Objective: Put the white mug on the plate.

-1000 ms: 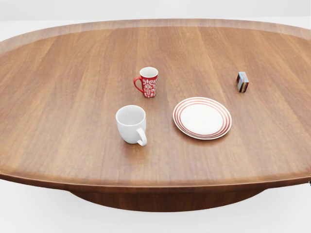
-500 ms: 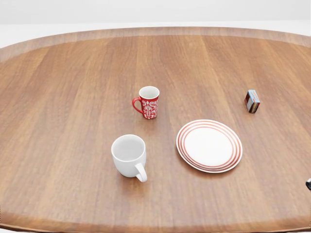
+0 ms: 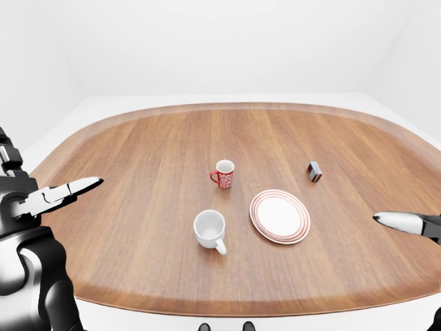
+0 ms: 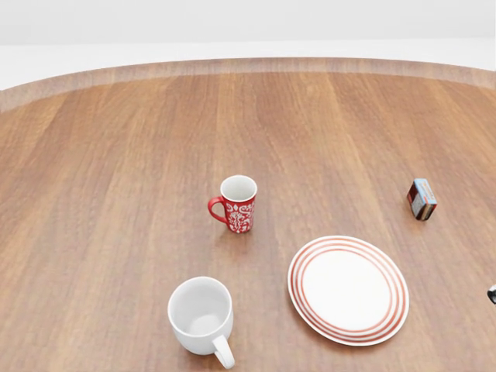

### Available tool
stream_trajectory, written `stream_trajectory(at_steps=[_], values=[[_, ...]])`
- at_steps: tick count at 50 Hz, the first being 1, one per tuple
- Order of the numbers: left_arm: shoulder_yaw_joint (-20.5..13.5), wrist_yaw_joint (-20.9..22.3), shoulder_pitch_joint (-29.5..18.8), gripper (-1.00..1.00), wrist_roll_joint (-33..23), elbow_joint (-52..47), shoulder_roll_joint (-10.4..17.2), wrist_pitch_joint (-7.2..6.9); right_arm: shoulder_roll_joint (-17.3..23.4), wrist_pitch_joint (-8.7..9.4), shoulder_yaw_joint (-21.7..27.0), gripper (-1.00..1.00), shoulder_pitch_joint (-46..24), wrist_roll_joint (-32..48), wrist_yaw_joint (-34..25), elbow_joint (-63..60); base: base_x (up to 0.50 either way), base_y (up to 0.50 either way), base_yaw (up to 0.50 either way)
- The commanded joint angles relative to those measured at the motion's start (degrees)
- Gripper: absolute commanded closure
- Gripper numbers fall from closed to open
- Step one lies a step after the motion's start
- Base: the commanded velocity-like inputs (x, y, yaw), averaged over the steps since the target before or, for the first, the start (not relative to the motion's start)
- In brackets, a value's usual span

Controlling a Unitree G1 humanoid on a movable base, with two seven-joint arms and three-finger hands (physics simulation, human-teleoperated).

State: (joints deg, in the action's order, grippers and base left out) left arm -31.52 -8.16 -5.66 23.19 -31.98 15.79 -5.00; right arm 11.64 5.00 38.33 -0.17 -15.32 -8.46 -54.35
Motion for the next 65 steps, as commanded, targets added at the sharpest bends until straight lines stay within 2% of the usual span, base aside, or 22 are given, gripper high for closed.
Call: stream_trajectory(at_steps=[1, 12, 20, 24, 28, 29, 31, 32, 33, 34, 35, 40, 44, 46, 51, 59, 61, 62, 65], values=[[1.36, 0.14, -0.75, -1.0, -0.57, 5.59, -0.67, 0.0, -0.32, 0.0, -0.5, -1.0, -0.14, -0.26, -0.18, 2.65, 0.39, 0.0, 0.0], [1.37, 0.17, -0.78, -1.0, -0.64, 5.57, -0.72, 0.0, -0.51, 0.0, 0.48, -1.0, 0.08, -0.92, 0.4, 2.61, 0.35, 0.0, 0.0], [1.42, 0.26, -0.55, -1.0, -0.8, 5.65, -0.88, 0.0, -1.07, 0.0, -4.53, -1.0, 0.06, 3.26, -1.49, 1.03, 0.0, 0.0, 0.0], [1.58, 0.26, -0.48, -1.0, -1.08, 5.48, -1.02, 0.0, -0.4, 0.0, -8.56, -1.0, -1.36, 6.65, -3.18, -1.26, 0.0, 0.0, 0.0], [1.76, 0.3, -0.52, -1.0, -1.36, 5.33, -1.12, 0.0, 0.5, 0.0, -18.13, -1.0, -4.32, 15.87, -5.02, -1.68, 0.0, 0.0, 0.0], [1.74, 0.32, -0.59, -1.0, -1.4, 5.5, -1.11, 0.0, 1.7, 0.0, -22.82, -1.0, -5.42, 19.99, -6.16, -1.79, 0.0, 0.0, 0.0], [1.72, 0.34, -0.59, -1.0, -1.4, 5.57, -1.11, 0.0, 1.52, 0.0, -28.75, -1.0, -7.74, 26.34, -8.49, -1.68, 0.0, 0.0, 0.0], [1.75, 0.36, -0.57, -1.0, -1.43, 5.57, -1.12, 0.0, 1.77, 0.0, -33.34, -1.0, -8.77, 30.31, -10.28, -1.45, 0.0, 0.0, 0.0], [1.76, 0.36, -0.57, -1.0, -1.45, 5.59, -1.14, 0.0, 0.81, 0.0, -35.53, -1.0, -9.53, 33.02, -11.77, -1.28, 0.0, 0.0, 0.0], [1.74, 0.38, -0.54, -1.0, -1.43, 5.62, -1.17, 0.0, 0.34, 0.0, -41.78, -1.0, -10.93, 38.26, -13.19, -0.17, 0.0, 0.0, 0.0], [1.7, 0.4, -0.52, -1.0, -1.37, 5.66, -1.18, 0.0, -0.8, 0.0, -45.03, -1.0, -11.33, 42.24, -15.04, 0.84, 0.0, 0.0, 0.0], [1.73, 0.3, -0.49, -1.0, -1.25, 5.51, -1.17, 0.0, -10.02, 0.0, -58.83, -1.0, -11.02, 61.87, -24.65, 5.82, 0.0, 0.0, 0.0], [1.45, 0.29, -0.49, -1.0, -1.08, 5.65, -1.09, 0.0, -17.25, 0.0, -64.68, -1.0, -10.32, 72.57, -31.08, 10.43, 0.0, 0.0, 0.0], [1.48, 0.25, -0.48, -1.0, -1.07, 5.6, -1.08, 0.0, -19.85, 0.0, -66.16, -1.0, -9.8, 76.0, -31.54, 12.31, 0.0, 0.0, 0.0], [1.19, 0.21, -0.54, -1.0, -0.77, 5.34, -0.9, 0.0, -24.8, 0.0, -74.37, -1.0, -6.46, 84.35, -31.54, 15.3, 0.0, 0.0, 0.0], [1.06, 0.11, -0.58, -1.0, -0.54, 5.52, -0.78, 0.0, -24.04, 0.0, -79.54, -1.0, -2.4, 87.36, -31.54, 24.19, 0.0, 0.0, 0.0], [1.07, 0.1, -0.58, -1.0, -0.53, 5.53, -0.77, 0.0, -24.12, 0.0, -79.52, -1.0, -2.29, 87.46, -31.54, 24.26, 0.0, 0.0, 0.0], [0.93, 0.09, -0.61, -1.0, -0.4, 5.59, -0.7, 0.0, -22.2, 0.0, -81.82, -1.0, -1.25, 91.17, -31.54, 27.01, 0.0, 0.0, 0.0], [0.93, -0.01, -0.6, -1.0, -0.33, 5.5, -0.66, 0.0, -22.23, 0.0, -83.5, -1.0, 0.64, 93.21, -31.54, 27.93, 0.0, 0.0, 0.0]])
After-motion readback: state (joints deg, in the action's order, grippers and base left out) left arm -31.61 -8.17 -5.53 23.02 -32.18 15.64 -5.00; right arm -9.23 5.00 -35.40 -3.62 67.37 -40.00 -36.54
